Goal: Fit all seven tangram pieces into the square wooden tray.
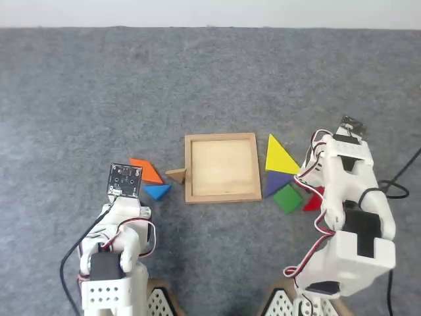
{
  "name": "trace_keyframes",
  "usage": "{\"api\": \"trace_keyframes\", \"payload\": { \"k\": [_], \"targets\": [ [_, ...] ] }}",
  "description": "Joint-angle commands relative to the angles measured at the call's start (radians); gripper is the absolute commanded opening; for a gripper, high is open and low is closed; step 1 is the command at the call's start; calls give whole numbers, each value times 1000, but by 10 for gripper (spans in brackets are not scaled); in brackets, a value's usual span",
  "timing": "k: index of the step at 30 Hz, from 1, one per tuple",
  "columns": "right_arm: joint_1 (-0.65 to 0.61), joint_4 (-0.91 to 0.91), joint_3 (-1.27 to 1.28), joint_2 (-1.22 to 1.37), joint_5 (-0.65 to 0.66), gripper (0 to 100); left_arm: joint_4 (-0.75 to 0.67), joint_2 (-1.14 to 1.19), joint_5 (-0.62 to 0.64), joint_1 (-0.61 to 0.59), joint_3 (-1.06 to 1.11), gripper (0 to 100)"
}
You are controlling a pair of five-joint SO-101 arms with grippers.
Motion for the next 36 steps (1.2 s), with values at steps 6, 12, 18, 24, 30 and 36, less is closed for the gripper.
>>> {"api": "trace_keyframes", "payload": {
  "k": [6, 12, 18, 24, 30, 36],
  "targets": [
    [-13, 8, -3, 8, -6, 284, 6, -20, 9, -5, -8, 14],
    [-12, 8, -3, 7, -6, 282, 6, -20, 9, -5, -8, 14],
    [-13, 18, -3, -4, -5, 281, 6, -20, 9, -5, -8, 14],
    [-21, 30, -11, -7, 37, 281, 6, -20, 9, -5, -8, 14],
    [-36, 119, -51, -70, 37, 281, 6, -20, 9, -5, -8, 14],
    [-133, 139, -38, -143, 37, 281, 6, -20, 9, -5, -8, 14]
  ]
}}
